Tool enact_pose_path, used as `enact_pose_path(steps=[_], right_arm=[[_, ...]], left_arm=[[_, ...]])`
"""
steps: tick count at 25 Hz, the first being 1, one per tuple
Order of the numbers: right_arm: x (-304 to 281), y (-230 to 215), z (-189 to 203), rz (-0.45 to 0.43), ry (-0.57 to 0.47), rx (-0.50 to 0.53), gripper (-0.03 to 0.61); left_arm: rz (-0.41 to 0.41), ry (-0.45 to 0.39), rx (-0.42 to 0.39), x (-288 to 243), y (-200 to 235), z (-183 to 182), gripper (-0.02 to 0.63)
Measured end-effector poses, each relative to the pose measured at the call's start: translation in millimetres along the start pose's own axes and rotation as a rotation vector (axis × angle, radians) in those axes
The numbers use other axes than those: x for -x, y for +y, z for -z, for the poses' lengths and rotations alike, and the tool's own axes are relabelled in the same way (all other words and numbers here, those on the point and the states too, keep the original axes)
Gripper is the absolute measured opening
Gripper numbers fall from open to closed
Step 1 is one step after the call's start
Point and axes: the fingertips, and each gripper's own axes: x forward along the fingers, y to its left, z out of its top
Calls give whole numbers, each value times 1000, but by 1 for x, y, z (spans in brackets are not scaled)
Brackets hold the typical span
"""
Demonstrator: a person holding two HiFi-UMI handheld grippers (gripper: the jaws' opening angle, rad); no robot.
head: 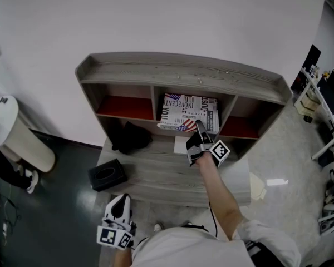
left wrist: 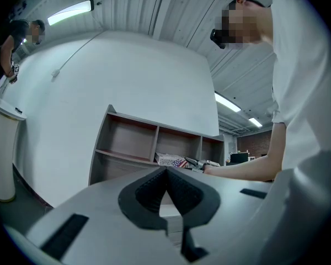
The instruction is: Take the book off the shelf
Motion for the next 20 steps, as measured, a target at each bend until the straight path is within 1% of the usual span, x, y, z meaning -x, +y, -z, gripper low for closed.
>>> enact_pose_path(steps=[4,8,10,20], right_arm=[[6,1,-1,3,-24,-16,258],[12,4,-2,-12,-42,-15,252],[20,7,-3,-28,-57,-10,185],[51,9,-2,-46,-91,-9,188]], left_arm=[[-5,6,3,6,4,-1,15],[11,15,6,6,4,0,15],[21,21,10,6,3,2,15],[87,39,21,2,-4,8,15]])
